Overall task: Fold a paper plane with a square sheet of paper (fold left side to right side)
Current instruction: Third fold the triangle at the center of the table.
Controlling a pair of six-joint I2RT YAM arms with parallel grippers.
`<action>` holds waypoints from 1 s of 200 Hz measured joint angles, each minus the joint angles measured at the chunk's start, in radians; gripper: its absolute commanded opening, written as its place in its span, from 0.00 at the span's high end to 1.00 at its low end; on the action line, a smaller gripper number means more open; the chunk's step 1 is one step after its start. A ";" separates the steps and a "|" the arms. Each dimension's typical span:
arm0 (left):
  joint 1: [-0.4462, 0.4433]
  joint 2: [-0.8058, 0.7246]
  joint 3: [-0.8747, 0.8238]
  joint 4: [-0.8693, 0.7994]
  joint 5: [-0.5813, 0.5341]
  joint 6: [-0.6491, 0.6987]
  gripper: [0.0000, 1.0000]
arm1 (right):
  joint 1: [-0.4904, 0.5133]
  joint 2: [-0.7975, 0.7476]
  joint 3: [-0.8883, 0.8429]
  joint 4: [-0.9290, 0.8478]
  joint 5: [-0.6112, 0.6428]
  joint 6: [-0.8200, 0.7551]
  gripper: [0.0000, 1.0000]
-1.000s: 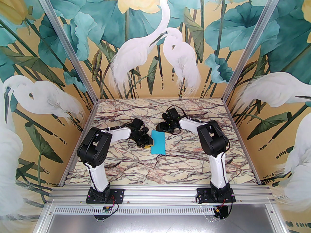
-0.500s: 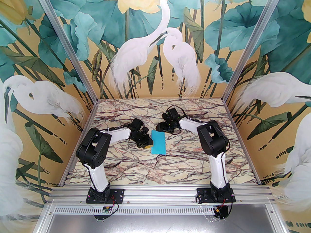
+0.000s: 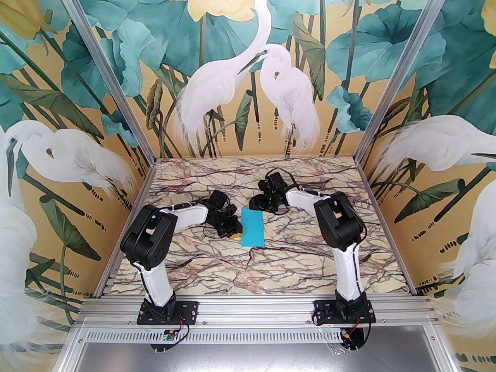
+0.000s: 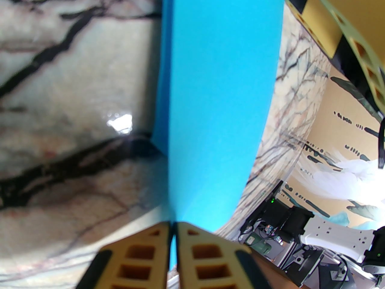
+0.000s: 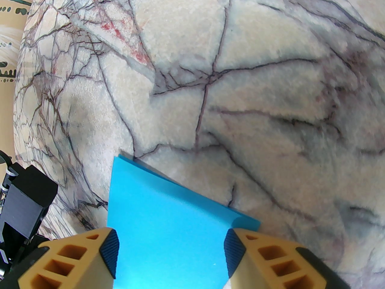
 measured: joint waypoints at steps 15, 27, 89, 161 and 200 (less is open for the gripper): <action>0.000 -0.007 -0.003 0.000 0.000 0.001 0.91 | 0.001 -0.002 -0.002 0.003 0.000 -0.001 0.31; -0.001 -0.017 -0.006 0.000 0.000 0.000 0.94 | 0.002 -0.004 -0.002 0.003 0.001 -0.005 0.29; -0.007 -0.032 -0.014 0.001 0.000 -0.019 1.00 | 0.004 -0.181 -0.173 0.064 0.128 -0.075 0.11; -0.014 -0.039 -0.001 -0.027 0.026 -0.117 1.00 | 0.135 -0.754 -0.638 0.285 0.319 -0.335 0.11; -0.014 -0.040 0.016 -0.024 0.062 -0.192 1.00 | 0.377 -0.860 -0.821 0.379 0.445 -0.466 0.12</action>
